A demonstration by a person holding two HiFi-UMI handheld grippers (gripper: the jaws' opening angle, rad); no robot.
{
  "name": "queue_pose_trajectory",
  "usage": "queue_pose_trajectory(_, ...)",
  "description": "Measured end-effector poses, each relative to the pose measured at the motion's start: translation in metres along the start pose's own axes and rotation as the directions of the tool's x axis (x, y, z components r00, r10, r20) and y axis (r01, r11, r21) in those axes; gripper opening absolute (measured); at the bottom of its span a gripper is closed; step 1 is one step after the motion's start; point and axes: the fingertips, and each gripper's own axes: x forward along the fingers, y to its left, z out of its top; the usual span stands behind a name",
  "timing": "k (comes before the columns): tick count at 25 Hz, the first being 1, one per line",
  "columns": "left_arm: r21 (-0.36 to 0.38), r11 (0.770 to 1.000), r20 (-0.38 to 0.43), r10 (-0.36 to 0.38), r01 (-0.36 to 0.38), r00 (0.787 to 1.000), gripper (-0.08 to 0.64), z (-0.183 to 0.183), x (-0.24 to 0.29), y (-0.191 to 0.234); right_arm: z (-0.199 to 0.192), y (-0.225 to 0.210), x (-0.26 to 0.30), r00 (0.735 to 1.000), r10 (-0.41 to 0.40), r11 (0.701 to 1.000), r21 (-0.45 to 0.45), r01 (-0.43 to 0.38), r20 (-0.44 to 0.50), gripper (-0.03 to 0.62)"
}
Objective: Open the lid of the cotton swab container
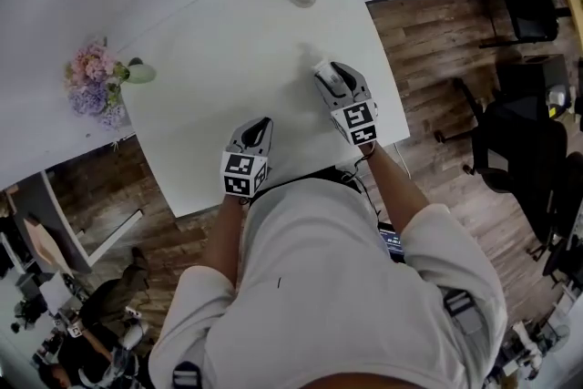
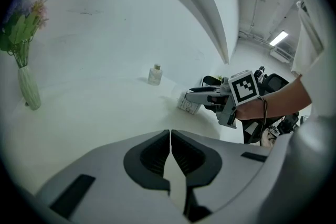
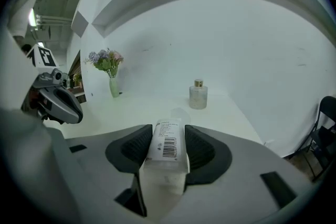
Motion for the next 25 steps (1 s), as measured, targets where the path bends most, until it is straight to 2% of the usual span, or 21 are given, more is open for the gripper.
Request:
queue_pose_trajectory(4, 0.023, 0.999, -0.001, -0.022, 0.022, 1.000, 0.026, 0.009, 0.010, -0.006, -0.003, 0.001, 0.002, 0.992, 0.049, 0.999, -0.007, -0.050, -0.118, 0.196)
queue_pose_trajectory(7, 0.030, 0.999, 0.015, -0.034, 0.034, 0.999, 0.026, 0.018, 0.015, -0.009, -0.009, -0.002, 0.006, 0.961, 0.085, 0.995, -0.033, -0.097, -0.263, 0.199)
queue_pose_trajectory(10, 0.016, 0.999, 0.029, -0.037, 0.036, 0.999, 0.026, 0.020, 0.015, -0.011, -0.017, -0.002, 0.014, 0.901, 0.109, 0.983, -0.089, -0.160, -0.419, 0.206)
queue_pose_trajectory(14, -0.016, 0.999, 0.033, -0.031, 0.031, 0.999, 0.026, 0.015, 0.012, -0.006, -0.024, -0.001, 0.023, 0.789, 0.146, 0.960, -0.107, -0.258, -0.597, 0.213)
queue_pose_trajectory(17, -0.037, 0.999, 0.031, -0.023, 0.024, 0.999, 0.026, 0.009, 0.009, -0.001, -0.020, 0.000, 0.030, 0.732, 0.166, 0.937, -0.127, -0.326, -0.660, 0.198)
queue_pose_trajectory(19, -0.048, 0.999, 0.031, -0.016, 0.018, 0.999, 0.026, 0.007, 0.007, 0.003, -0.017, 0.001, 0.029, 0.710, 0.179, 0.924, -0.131, -0.358, -0.681, 0.193)
queue_pose_trajectory(21, -0.056, 0.998, 0.033, -0.010, 0.012, 0.999, 0.026, 0.006, 0.005, 0.005, -0.015, 0.002, 0.029, 0.726, 0.200, 0.926, -0.115, -0.360, -0.658, 0.192)
queue_pose_trajectory(22, -0.059, 0.998, 0.035, -0.006, 0.008, 0.999, 0.026, 0.006, 0.005, 0.006, -0.014, 0.002, 0.029, 0.748, 0.215, 0.933, -0.095, -0.348, -0.627, 0.191)
queue_pose_trajectory(23, -0.062, 0.998, 0.037, -0.003, 0.006, 0.999, 0.026, 0.005, 0.005, 0.007, -0.010, 0.004, 0.030, 0.781, 0.233, 0.940, -0.073, -0.334, -0.580, 0.190)
queue_pose_trajectory(25, -0.065, 0.998, 0.037, -0.002, 0.004, 0.999, 0.026, 0.005, 0.005, 0.008, 0.005, 0.008, 0.034, 0.867, 0.260, 0.953, -0.033, -0.302, -0.426, 0.190)
